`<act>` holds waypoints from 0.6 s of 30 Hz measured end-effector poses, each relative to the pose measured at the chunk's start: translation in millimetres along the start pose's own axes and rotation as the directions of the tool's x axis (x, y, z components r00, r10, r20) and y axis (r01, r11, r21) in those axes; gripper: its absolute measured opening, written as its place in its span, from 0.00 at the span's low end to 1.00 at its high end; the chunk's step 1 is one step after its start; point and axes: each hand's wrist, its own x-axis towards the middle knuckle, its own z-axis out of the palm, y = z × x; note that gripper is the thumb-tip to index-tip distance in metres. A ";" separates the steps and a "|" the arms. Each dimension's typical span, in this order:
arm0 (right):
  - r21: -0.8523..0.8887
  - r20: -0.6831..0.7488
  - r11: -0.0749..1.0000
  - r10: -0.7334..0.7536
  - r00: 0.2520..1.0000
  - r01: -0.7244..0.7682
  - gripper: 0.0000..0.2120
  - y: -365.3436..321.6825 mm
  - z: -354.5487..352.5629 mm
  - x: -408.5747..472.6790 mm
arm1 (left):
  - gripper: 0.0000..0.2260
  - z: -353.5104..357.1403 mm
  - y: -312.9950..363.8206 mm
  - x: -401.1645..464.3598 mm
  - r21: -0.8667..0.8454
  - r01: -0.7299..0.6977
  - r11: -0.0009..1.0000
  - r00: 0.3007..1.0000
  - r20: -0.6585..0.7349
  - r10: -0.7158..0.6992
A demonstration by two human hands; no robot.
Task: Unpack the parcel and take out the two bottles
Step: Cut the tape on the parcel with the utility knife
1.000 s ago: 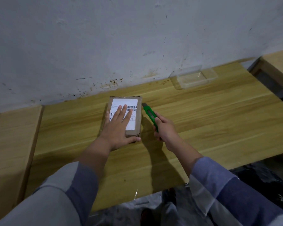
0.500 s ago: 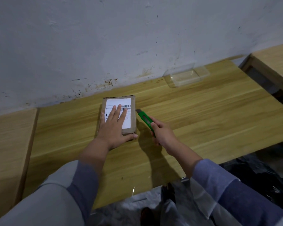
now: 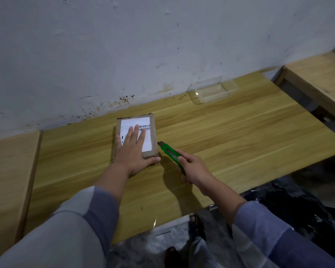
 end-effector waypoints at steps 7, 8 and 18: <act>0.012 -0.074 0.999 0.032 0.997 -0.031 0.19 -9.0 -20.9 7.1 | 0.42 -9.0 11.6 1.8 -0.183 0.115 0.976 0.993 0.041 -0.109; -0.001 -0.082 0.999 0.038 0.996 -0.038 0.18 -10.3 -22.2 9.7 | 0.38 -9.3 12.5 4.3 -0.208 0.133 0.969 0.991 0.038 -0.128; 0.002 -0.111 0.999 0.034 0.993 -0.034 0.14 -8.4 -16.3 34.2 | 0.36 -17.2 14.2 52.8 -0.200 0.215 0.956 0.976 0.012 -0.217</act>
